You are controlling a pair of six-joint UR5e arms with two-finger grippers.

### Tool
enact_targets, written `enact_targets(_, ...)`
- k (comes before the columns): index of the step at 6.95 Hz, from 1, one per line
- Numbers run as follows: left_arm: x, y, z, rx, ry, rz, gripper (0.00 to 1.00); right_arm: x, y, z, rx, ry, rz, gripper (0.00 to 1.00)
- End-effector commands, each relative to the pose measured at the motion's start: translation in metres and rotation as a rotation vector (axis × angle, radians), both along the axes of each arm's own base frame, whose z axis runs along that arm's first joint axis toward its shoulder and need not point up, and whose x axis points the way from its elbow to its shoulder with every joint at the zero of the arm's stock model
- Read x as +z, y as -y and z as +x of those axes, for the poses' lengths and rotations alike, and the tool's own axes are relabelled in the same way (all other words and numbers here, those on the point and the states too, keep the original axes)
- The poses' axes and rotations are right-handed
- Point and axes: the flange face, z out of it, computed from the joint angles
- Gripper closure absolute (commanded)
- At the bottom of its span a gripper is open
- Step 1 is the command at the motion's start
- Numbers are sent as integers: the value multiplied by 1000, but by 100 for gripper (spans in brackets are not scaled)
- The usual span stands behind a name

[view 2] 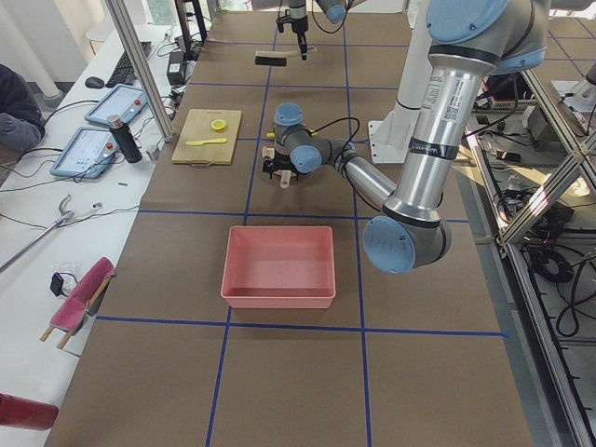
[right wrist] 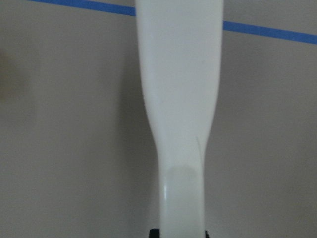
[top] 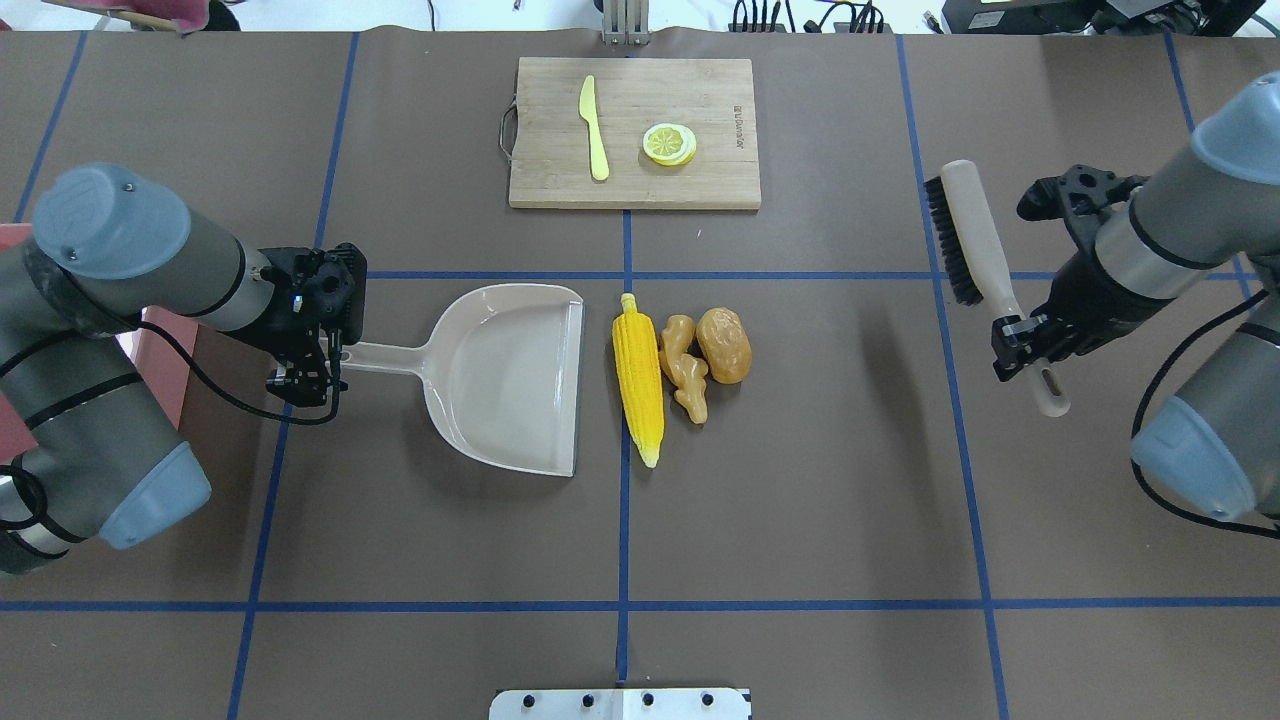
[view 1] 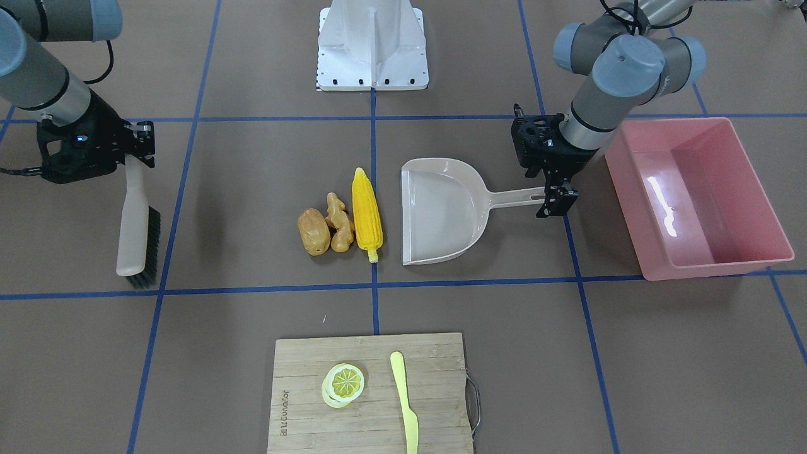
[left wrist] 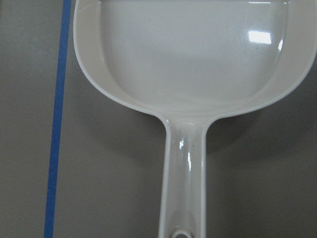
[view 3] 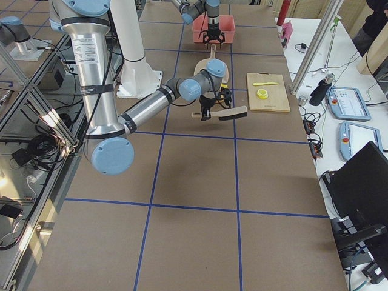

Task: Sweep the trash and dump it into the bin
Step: 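Grasp the dustpan handle with the left gripper while the right gripper lifts the brush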

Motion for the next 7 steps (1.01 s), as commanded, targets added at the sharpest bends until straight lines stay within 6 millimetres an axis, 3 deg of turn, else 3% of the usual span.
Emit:
enact_targets(1, 5, 0, 5, 6, 5, -6, 4, -52, -8, -49, -84, -146, 0, 100)
enact_targets(4, 5, -6, 14, -15, -3, -67, 8, -73, -32, -102, -155, -302, -11, 100)
enact_targets(7, 4, -11, 19, -3, -3, -55, 8, -67, -27, -163, -119, -382, -48, 100)
